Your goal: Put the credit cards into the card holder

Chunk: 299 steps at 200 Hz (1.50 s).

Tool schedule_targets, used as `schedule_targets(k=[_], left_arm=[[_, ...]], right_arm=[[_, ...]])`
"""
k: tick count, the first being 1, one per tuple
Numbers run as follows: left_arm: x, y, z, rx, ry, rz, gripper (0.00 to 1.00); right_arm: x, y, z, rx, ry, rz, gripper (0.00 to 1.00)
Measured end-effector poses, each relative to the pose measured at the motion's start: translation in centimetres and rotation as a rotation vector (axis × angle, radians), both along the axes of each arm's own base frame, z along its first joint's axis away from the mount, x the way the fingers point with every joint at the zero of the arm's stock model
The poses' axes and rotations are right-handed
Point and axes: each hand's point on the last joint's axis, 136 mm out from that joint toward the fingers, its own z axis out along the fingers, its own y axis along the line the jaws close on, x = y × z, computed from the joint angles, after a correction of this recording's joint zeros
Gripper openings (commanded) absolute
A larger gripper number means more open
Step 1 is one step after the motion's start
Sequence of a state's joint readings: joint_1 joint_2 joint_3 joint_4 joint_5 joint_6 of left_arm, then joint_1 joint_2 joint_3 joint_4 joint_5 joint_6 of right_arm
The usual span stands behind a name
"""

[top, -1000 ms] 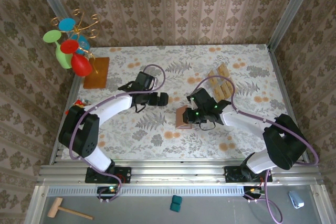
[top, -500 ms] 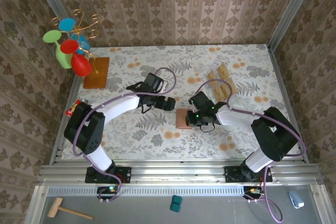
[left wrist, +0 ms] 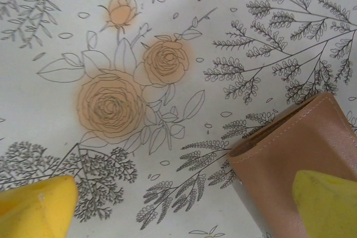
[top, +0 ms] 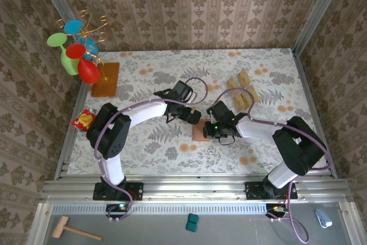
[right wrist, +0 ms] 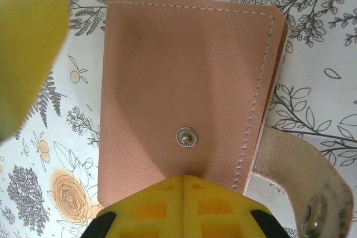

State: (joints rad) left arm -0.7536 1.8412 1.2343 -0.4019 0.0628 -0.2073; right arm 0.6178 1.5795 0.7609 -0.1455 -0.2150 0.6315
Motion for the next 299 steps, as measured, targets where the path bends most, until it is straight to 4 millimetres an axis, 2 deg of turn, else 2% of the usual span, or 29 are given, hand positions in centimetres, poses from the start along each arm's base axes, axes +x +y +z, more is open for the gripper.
schedule_targets(k=[39,108,161,181,199,244,266,299], left_arm=[[-0.5,-0.2,-1.1,0.021,0.021,-0.014,1.00],[-0.6,-0.3,-1.5,0.028,0.027,-0.015,1.00],[-0.4,-0.2,-3.1,0.047,0.036,-0.006,1.00],[-0.3,-0.2,-3.2,0.040,0.032,-0.001,1.00],[-0.3,-0.3,-3.3,0.036,0.028,0.000,1.00],[-0.3,-0.2,-3.4,0.026,0.018,0.008,1.00],[-0.3,-0.2,-3.4,0.021,0.013,0.010,1.00],[-0.2,-0.2,-3.4,0.015,0.009,0.016,1.00]], right_arm=[[0.1,0.1,-0.1,0.004,-0.003,0.001,0.03],[0.1,0.1,-0.1,0.006,-0.004,0.001,0.03],[0.2,-0.1,-0.1,0.005,-0.003,-0.004,0.04],[0.4,-0.7,0.6,0.009,-0.007,-0.022,0.08],[1.0,-1.7,2.3,0.027,-0.035,-0.052,0.13],[2.3,-4.5,6.8,0.053,-0.119,-0.118,0.35],[2.3,-5.1,7.0,0.029,-0.111,-0.117,0.38],[1.7,-5.3,5.9,-0.011,-0.059,-0.098,0.38]])
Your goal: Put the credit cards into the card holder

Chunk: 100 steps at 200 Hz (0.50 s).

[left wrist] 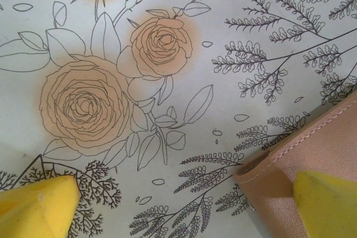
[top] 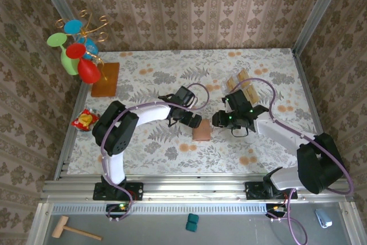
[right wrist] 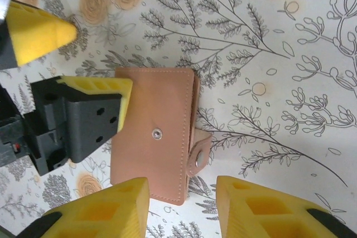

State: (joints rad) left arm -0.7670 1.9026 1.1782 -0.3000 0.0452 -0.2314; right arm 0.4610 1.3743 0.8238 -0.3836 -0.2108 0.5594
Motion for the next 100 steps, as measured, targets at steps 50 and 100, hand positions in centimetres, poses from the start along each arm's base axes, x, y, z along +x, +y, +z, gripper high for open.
schedule_targets(k=[50,100], left_arm=[[0.0,0.0,0.0,-0.001,-0.001,0.001,1.00],[0.0,0.0,0.0,-0.006,-0.005,0.004,1.00]], right_arm=[[-0.1,0.5,-2.0,-0.039,0.060,0.029,0.36],[-0.1,0.7,-2.9,-0.061,0.082,0.050,0.27]])
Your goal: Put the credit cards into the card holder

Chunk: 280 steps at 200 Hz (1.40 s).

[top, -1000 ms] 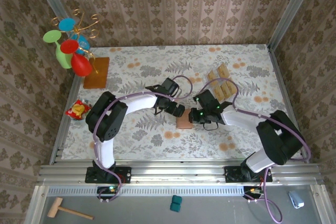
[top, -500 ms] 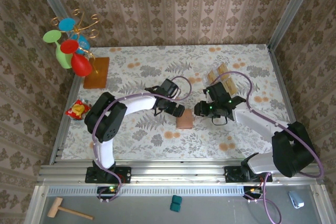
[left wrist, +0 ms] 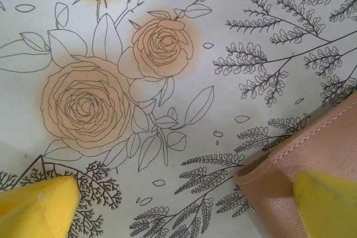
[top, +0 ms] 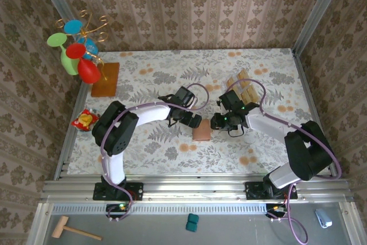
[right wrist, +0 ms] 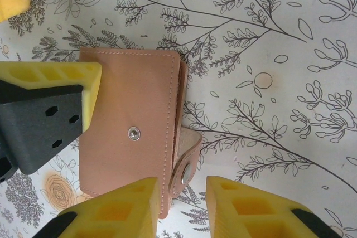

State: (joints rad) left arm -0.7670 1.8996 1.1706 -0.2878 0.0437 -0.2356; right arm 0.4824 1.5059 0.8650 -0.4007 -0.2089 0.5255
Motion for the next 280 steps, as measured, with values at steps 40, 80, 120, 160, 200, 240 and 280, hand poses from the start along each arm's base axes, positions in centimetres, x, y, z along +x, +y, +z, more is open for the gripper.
schedule_targets(k=[40,80,120,160,200,240,280], left_arm=[[-0.01,0.01,-0.01,-0.003,0.000,0.003,1.00],[-0.01,0.01,-0.02,-0.003,0.000,0.003,1.00],[-0.01,0.01,-0.03,-0.003,0.000,0.004,1.00],[0.00,0.00,-0.03,-0.004,-0.002,0.004,1.00],[0.00,-0.01,-0.03,-0.005,-0.001,0.005,1.00],[0.00,-0.01,-0.05,-0.007,-0.002,0.006,1.00],[0.02,-0.02,-0.03,-0.008,-0.004,0.006,1.00]], right_arm=[[-0.06,-0.03,-0.41,-0.008,0.009,0.006,0.16],[-0.05,-0.04,-0.41,-0.008,0.009,0.006,0.12],[-0.04,-0.05,-0.41,-0.009,0.008,0.005,0.18],[0.28,-0.01,-0.12,-0.010,-0.003,0.002,0.16],[0.58,0.00,0.12,-0.013,-0.013,-0.001,0.11],[0.57,0.00,0.10,-0.013,-0.013,-0.001,0.13],[0.54,-0.01,-0.08,-0.015,-0.007,0.000,0.14]])
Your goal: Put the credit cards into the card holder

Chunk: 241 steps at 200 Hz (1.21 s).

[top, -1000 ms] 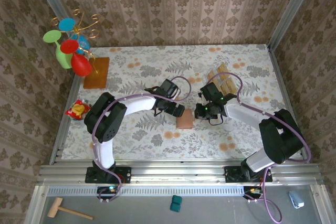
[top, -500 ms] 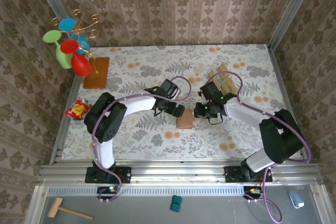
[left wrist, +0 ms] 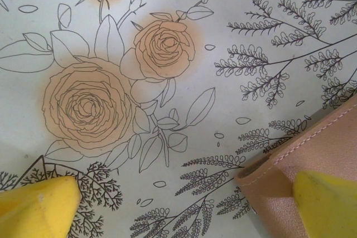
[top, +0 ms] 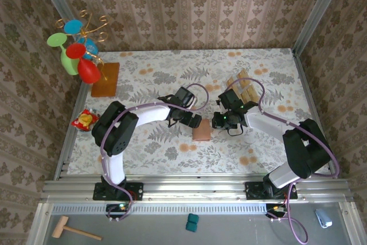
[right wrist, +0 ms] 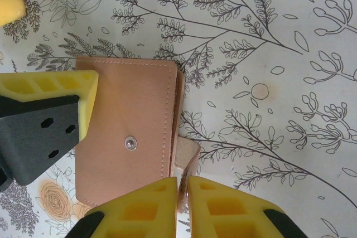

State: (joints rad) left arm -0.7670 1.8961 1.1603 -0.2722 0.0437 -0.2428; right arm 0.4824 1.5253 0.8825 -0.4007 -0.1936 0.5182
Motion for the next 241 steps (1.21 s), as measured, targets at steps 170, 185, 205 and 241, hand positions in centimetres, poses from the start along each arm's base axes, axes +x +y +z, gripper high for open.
schedule_targets(k=[170,185,205,241], left_arm=[[0.0,0.0,0.0,-0.002,-0.002,0.000,1.00],[0.0,0.0,0.0,-0.002,-0.001,0.000,1.00],[0.0,0.0,0.0,-0.004,-0.004,0.000,1.00],[0.0,0.0,0.0,-0.006,-0.005,0.000,1.00]], right_arm=[[0.3,3.2,-0.5,0.086,0.025,0.034,0.00],[0.5,3.7,-0.7,0.094,0.028,0.036,0.00],[0.7,4.2,-1.1,0.099,0.032,0.035,0.00],[0.9,4.5,-1.6,0.095,0.042,0.037,0.00]])
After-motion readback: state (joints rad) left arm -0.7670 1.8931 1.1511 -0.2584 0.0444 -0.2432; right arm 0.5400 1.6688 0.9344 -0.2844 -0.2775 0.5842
